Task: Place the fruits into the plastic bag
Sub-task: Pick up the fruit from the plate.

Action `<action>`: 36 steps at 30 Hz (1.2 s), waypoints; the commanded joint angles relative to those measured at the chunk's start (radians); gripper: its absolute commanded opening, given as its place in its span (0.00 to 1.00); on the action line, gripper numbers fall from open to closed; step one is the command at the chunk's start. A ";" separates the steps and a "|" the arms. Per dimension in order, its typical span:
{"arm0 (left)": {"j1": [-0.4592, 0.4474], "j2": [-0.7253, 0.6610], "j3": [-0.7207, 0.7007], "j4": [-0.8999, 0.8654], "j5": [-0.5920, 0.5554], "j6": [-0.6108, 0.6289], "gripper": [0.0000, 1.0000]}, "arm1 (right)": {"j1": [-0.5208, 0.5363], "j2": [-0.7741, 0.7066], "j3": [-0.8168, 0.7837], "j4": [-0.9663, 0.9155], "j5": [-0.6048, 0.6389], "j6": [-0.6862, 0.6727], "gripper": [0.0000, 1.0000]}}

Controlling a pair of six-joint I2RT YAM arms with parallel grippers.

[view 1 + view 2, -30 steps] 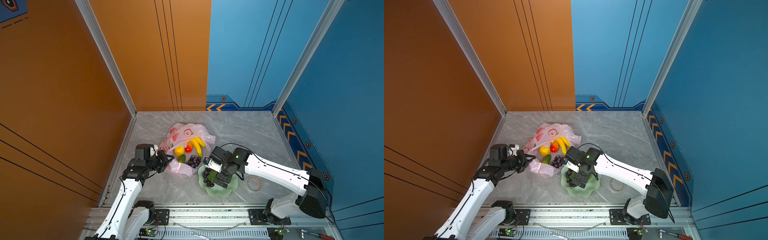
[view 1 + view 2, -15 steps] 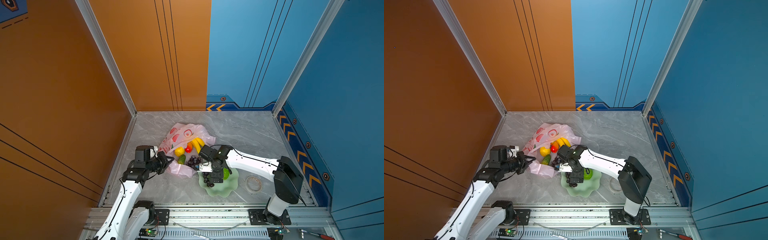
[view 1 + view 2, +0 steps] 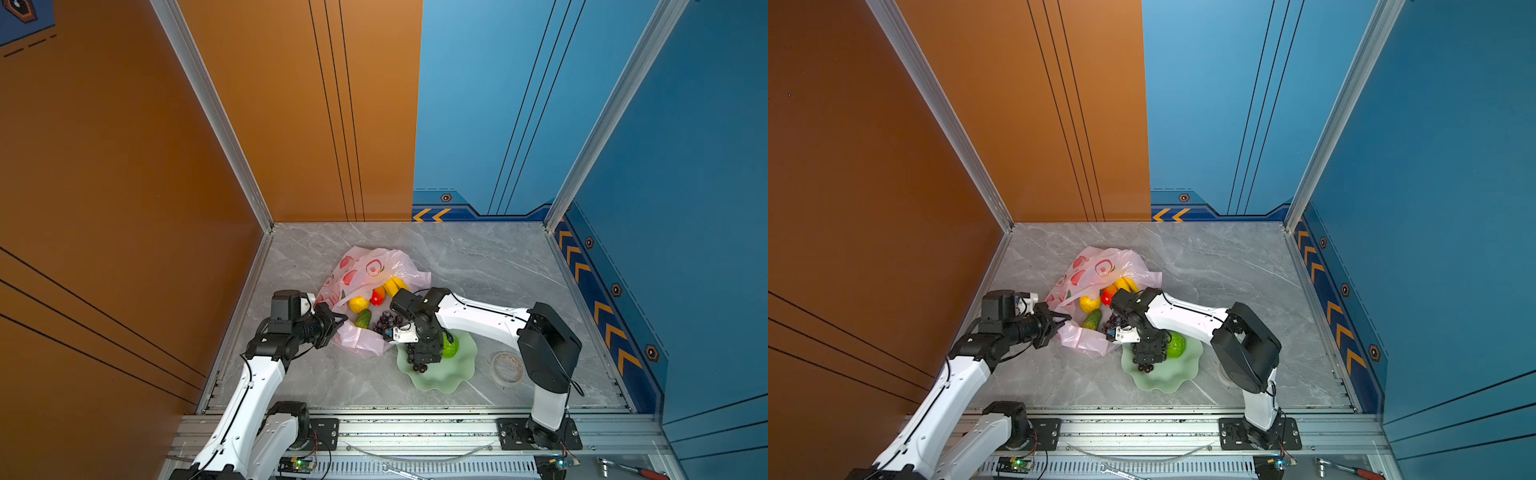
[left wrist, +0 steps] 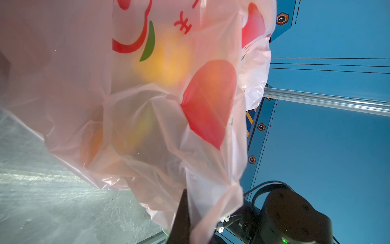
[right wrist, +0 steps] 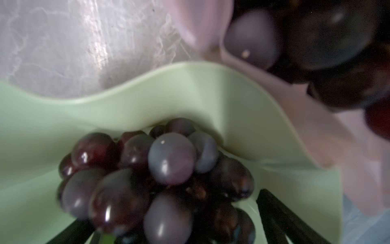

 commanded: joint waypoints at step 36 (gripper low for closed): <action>0.010 0.002 0.003 -0.015 -0.003 0.013 0.00 | 0.045 -0.054 0.016 -0.007 0.099 0.124 0.46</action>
